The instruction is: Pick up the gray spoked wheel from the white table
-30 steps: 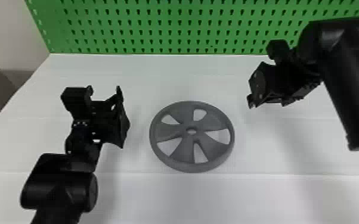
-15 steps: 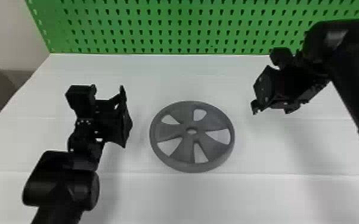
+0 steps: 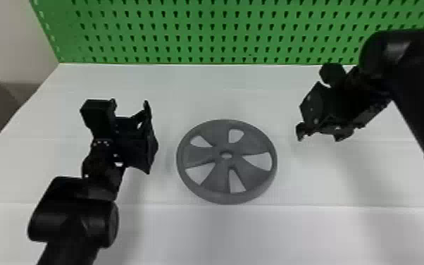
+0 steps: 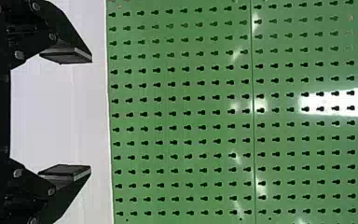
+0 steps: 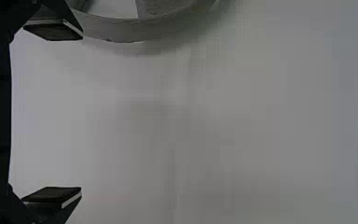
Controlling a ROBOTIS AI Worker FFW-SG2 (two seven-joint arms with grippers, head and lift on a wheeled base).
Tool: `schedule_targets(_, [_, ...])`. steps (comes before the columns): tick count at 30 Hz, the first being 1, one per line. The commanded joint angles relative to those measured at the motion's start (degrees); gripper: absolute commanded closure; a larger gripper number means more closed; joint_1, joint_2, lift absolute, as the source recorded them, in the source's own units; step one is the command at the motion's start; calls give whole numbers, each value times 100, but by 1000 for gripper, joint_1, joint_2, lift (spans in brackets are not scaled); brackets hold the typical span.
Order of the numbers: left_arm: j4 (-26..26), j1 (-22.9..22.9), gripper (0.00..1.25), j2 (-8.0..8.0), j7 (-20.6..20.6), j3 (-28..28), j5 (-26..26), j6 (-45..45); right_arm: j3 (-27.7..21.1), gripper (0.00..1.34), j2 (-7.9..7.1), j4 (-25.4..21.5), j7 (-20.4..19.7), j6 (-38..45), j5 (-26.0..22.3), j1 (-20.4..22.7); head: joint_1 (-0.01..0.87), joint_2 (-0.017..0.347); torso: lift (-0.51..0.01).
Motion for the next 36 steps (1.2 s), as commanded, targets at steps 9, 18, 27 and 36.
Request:
schedule_targets(9, [0,-9,414,0,0,-11,-3,9,26,122,28,38,0,8,135,2,782,57,-97])
schedule_targets(18, [0,-9,417,0,0,-11,-12,26,61,121,151,38,0,8,223,20,782,57,-97])
schedule_targets(27, [0,-9,420,9,0,24,-30,26,-334,102,714,38,0,8,1005,72,782,57,-97])
schedule_targets(36, [0,-44,426,26,0,-2,-73,44,-835,102,1162,38,0,8,1119,195,782,57,-97])
